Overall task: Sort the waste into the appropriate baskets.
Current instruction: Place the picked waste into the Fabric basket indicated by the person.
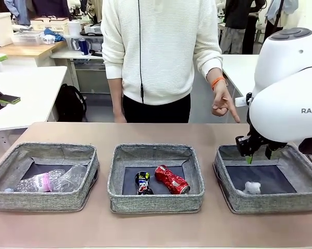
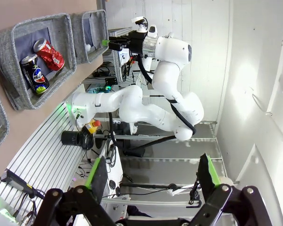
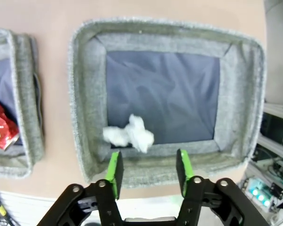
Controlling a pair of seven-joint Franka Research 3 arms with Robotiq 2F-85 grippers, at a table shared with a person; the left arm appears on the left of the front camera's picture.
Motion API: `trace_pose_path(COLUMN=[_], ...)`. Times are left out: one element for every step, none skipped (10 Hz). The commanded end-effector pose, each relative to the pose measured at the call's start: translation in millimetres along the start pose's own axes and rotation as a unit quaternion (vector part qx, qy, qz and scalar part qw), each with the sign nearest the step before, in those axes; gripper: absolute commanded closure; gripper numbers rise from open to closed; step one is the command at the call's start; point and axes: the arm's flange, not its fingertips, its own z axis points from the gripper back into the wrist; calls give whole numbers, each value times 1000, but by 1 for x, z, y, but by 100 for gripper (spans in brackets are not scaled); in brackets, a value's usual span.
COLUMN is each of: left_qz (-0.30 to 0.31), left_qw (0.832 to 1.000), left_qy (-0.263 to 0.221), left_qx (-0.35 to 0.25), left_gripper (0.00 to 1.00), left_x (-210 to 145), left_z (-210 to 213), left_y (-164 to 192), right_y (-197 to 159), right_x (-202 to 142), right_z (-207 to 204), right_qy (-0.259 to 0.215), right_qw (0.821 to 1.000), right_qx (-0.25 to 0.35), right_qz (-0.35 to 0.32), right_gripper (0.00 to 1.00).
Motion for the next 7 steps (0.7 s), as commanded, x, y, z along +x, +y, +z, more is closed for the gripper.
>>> trace_pose_path(left_qz=[-9,-9,-9,-9,-9,-9,-9], left_qw=[1000,1000,1000,1000,1000,1000,1000], left_qy=[8,8,8,8,8,8,8], left_qx=[2,2,2,2,2,2,2], left_gripper=[0,0,0,0,0,0,0], left_x=[-2,-2,-2,-2,-2,-2,-2], left_z=[1,1,1,1,1,1,1], left_y=[1,1,1,1,1,1,1], right_y=[-4,-4,-4,-4,-4,-4,-4], right_x=[-12,-12,-12,-12,-12,-12,-11], right_z=[-10,-9,-8,-8,-7,-6,-5], right_qy=[-16,-19,-23,-23,-24,-25,-20], right_qw=[1000,999,999,999,998,998,997], right_qx=[12,28,41,41,53,62,72], right_qz=[-13,-16,-18,-19,-22,-23,-24], right_gripper=[3,0,0,0,0,0,0])
